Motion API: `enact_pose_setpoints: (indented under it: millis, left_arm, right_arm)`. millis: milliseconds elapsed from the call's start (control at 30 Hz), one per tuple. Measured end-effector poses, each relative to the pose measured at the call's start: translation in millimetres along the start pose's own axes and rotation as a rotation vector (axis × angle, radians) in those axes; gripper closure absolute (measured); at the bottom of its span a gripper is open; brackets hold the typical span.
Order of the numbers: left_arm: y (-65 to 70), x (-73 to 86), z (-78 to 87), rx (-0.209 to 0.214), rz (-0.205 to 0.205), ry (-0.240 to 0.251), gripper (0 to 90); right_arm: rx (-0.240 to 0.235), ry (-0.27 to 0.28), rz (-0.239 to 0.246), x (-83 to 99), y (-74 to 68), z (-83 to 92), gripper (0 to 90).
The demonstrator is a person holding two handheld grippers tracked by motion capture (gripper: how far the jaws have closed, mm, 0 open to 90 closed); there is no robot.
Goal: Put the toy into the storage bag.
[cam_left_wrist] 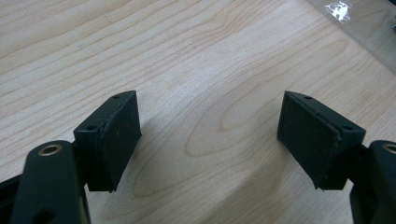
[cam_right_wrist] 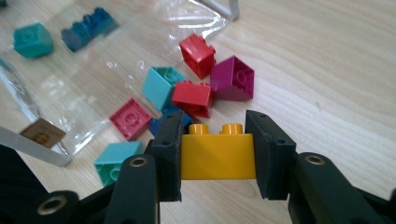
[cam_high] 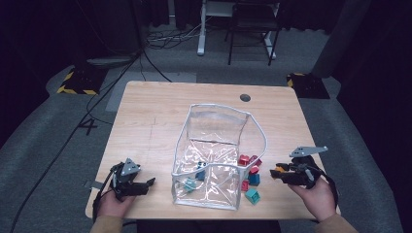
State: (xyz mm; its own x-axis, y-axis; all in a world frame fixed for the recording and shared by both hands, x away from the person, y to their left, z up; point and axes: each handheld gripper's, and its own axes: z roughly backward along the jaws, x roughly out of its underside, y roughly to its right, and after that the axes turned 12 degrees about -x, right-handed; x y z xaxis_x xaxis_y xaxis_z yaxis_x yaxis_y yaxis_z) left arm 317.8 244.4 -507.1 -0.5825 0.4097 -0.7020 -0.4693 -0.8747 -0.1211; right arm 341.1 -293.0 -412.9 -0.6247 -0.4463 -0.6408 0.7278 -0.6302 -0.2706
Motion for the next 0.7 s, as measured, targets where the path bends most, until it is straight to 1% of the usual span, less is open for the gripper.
enact_pose_setpoints:
  millis: [33,167,200,267,333,367,400,433,467,533,600,700]
  left_arm:
    - [0.0,0.0,0.0,0.000,0.000,0.000,21.8]
    - [0.0,0.0,0.0,0.000,0.000,0.000,21.8]
    - [0.0,0.0,0.0,0.000,0.000,0.000,21.8]
    - [0.0,0.0,0.0,0.000,0.000,0.000,21.8]
    - [0.0,0.0,0.0,0.000,0.000,0.000,21.8]
    - [0.0,0.0,0.0,0.000,0.000,0.000,21.8]
    - [0.0,0.0,0.0,0.000,0.000,0.000,21.8]
    - [0.0,0.0,0.1,0.000,0.000,-0.001,21.8]
    - [0.0,0.0,0.1,0.000,0.000,-0.001,21.8]
    - [0.1,0.0,0.0,0.000,0.001,0.000,21.8]
    - [0.1,0.0,0.1,0.000,0.000,-0.001,21.8]
    - [0.1,0.0,0.1,0.000,0.000,-0.001,21.8]
  right_arm:
    - [-0.009,0.012,0.007,-3.9,-1.1,3.3,58.8]
    - [-0.017,0.023,0.013,-8.6,-2.0,7.2,58.8]
    - [-0.026,0.036,0.012,-12.5,-2.3,10.9,58.8]
    - [-0.029,0.042,0.010,-14.0,-2.8,12.6,58.8]
    - [-0.042,0.069,0.016,-21.2,-5.0,20.7,58.8]
    - [-0.042,0.069,0.016,-21.2,-5.0,20.7,58.8]
    - [-0.046,0.076,0.021,-23.4,-5.5,23.3,58.8]
    - [-0.050,0.098,0.033,-28.0,-7.3,29.1,58.8]
    - [-0.050,0.098,0.033,-28.0,-7.3,29.1,58.8]
    - [-0.050,0.121,0.043,-34.0,-9.4,36.5,58.8]
    - [-0.052,0.125,0.046,-35.6,-10.0,38.4,58.8]
    - [-0.065,0.146,0.062,-44.5,-13.9,47.1,58.8]
